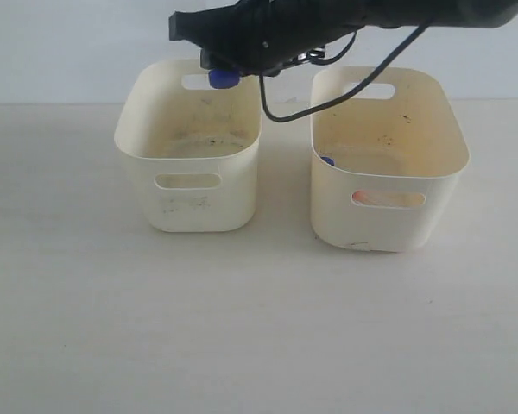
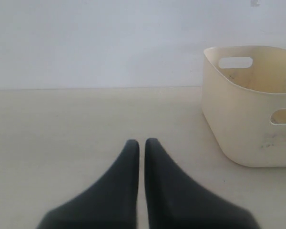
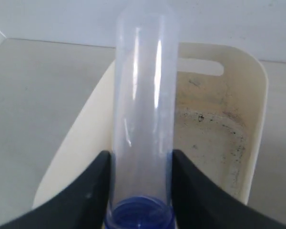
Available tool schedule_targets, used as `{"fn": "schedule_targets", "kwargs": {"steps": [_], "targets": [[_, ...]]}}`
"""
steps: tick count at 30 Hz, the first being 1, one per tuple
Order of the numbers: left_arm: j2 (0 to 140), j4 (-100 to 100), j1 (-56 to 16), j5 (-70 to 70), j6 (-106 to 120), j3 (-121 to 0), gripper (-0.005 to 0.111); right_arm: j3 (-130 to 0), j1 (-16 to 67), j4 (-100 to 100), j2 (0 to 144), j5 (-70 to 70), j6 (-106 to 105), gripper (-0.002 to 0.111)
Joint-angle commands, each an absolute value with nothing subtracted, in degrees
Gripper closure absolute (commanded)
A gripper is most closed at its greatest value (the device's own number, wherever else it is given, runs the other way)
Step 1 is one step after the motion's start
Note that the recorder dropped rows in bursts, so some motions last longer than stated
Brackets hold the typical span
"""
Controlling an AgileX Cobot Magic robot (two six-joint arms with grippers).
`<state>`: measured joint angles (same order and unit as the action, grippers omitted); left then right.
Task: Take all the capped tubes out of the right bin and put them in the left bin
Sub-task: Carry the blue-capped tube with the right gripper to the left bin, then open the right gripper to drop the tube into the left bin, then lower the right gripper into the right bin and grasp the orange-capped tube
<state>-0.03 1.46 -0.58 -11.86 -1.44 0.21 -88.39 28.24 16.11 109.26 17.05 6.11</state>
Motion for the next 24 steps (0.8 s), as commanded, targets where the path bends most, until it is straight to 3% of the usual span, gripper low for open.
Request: {"fn": "schedule_targets", "kwargs": {"steps": [1,9,16,20,24], "targets": [[0.0,1.1,-0.6,-11.6,-2.0,0.0,0.102,-91.0,28.5,16.5,112.2,17.2,5.8,0.040],[0.0,1.1,-0.6,-11.6,-2.0,0.0,0.102,-92.8,28.0,13.5,110.0,24.4,5.7,0.042],[0.0,1.1,-0.6,-11.6,-2.0,0.0,0.102,-94.3,20.1,5.1,103.2,37.6,8.4,0.067],[0.0,1.1,-0.6,-11.6,-2.0,0.0,0.102,-94.2,13.4,5.6,102.7,45.6,9.3,0.068],[0.0,1.1,-0.6,-11.6,-2.0,0.0,0.102,-93.7,11.9,5.3,105.3,48.9,9.1,0.068]]}}
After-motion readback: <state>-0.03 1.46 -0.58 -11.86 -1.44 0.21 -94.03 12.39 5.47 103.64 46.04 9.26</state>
